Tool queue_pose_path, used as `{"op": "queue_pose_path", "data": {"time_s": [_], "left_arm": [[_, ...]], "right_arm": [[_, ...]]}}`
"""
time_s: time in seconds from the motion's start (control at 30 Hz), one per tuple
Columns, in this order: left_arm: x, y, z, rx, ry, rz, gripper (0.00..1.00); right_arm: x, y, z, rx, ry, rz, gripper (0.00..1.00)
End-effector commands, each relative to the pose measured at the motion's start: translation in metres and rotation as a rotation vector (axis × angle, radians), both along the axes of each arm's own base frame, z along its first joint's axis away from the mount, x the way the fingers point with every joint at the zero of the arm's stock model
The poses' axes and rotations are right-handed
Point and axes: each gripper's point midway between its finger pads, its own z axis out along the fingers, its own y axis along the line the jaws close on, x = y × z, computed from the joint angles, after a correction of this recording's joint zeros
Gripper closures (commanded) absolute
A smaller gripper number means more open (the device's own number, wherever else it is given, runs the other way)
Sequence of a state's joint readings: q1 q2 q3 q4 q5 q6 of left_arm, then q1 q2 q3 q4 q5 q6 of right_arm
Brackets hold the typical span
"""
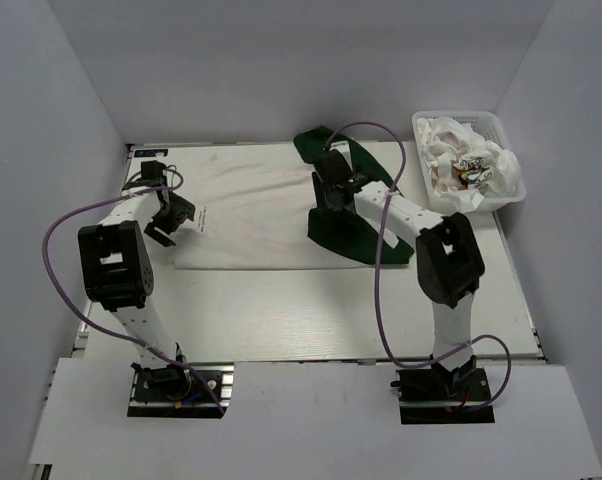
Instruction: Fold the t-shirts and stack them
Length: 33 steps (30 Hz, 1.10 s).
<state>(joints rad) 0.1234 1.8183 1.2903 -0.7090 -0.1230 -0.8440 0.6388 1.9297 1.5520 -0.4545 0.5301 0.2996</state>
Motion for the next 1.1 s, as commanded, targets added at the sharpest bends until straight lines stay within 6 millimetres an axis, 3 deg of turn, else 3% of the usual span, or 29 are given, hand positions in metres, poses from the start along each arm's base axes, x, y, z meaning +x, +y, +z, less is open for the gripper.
{"op": "queue_pose_path", "data": {"time_s": [0.0, 0.07, 0.17, 0.2, 0.27, 0.33, 0.37, 0.4, 0.5, 0.57, 0.67, 0.77, 0.93, 0.97, 1.03, 1.07], "left_arm": [[0.018, 0.009, 0.010, 0.025, -0.011, 0.021, 0.01], [0.016, 0.009, 0.009, 0.023, 0.000, 0.021, 0.00], [0.011, 0.009, 0.022, 0.031, -0.033, 0.013, 0.00], [0.011, 0.009, 0.026, 0.033, -0.048, 0.013, 0.00], [0.004, 0.006, 0.034, 0.031, -0.066, 0.000, 0.00], [-0.004, 0.004, 0.033, 0.028, -0.067, -0.023, 0.00], [-0.005, -0.002, 0.038, 0.030, -0.087, -0.037, 0.00], [-0.010, -0.005, 0.032, 0.017, -0.083, -0.042, 0.00], [-0.016, -0.015, 0.018, -0.029, -0.085, -0.075, 0.00], [-0.017, -0.021, 0.013, -0.058, -0.080, -0.097, 0.00], [-0.019, -0.036, -0.004, -0.120, -0.058, -0.141, 0.00], [-0.020, -0.042, -0.017, -0.153, -0.049, -0.154, 0.00], [-0.019, -0.038, -0.028, -0.135, -0.007, -0.152, 0.00], [-0.015, -0.035, -0.025, -0.122, -0.019, -0.148, 0.00], [-0.019, -0.034, -0.030, -0.118, 0.008, -0.143, 0.00], [-0.017, -0.034, -0.031, -0.118, 0.008, -0.143, 0.00]], "right_arm": [[0.043, -0.001, 0.025, -0.029, -0.076, -0.023, 0.10], [0.048, 0.001, 0.026, -0.045, -0.057, -0.027, 0.10], [0.038, 0.007, 0.035, 0.020, -0.057, 0.014, 0.10], [0.025, 0.011, 0.018, 0.058, 0.001, 0.048, 0.10], [0.005, 0.018, 0.026, 0.148, 0.004, 0.094, 0.10], [-0.025, 0.021, 0.003, 0.214, 0.071, 0.144, 0.10], [-0.041, 0.036, 0.012, 0.295, 0.099, 0.222, 0.10], [-0.055, 0.034, -0.004, 0.299, 0.141, 0.239, 0.10], [-0.089, 0.052, -0.022, 0.403, 0.226, 0.345, 0.10], [-0.091, 0.056, -0.026, 0.418, 0.227, 0.359, 0.10], [-0.083, 0.055, -0.034, 0.388, 0.225, 0.345, 0.10], [-0.052, 0.049, -0.041, 0.331, 0.172, 0.267, 0.10], [0.022, 0.057, -0.028, 0.261, 0.023, 0.183, 0.10], [0.045, 0.055, -0.006, 0.236, -0.047, 0.146, 0.10], [0.068, 0.037, -0.046, 0.149, 0.000, 0.064, 0.10], [0.098, 0.041, -0.028, 0.142, -0.074, 0.036, 0.10]]}}
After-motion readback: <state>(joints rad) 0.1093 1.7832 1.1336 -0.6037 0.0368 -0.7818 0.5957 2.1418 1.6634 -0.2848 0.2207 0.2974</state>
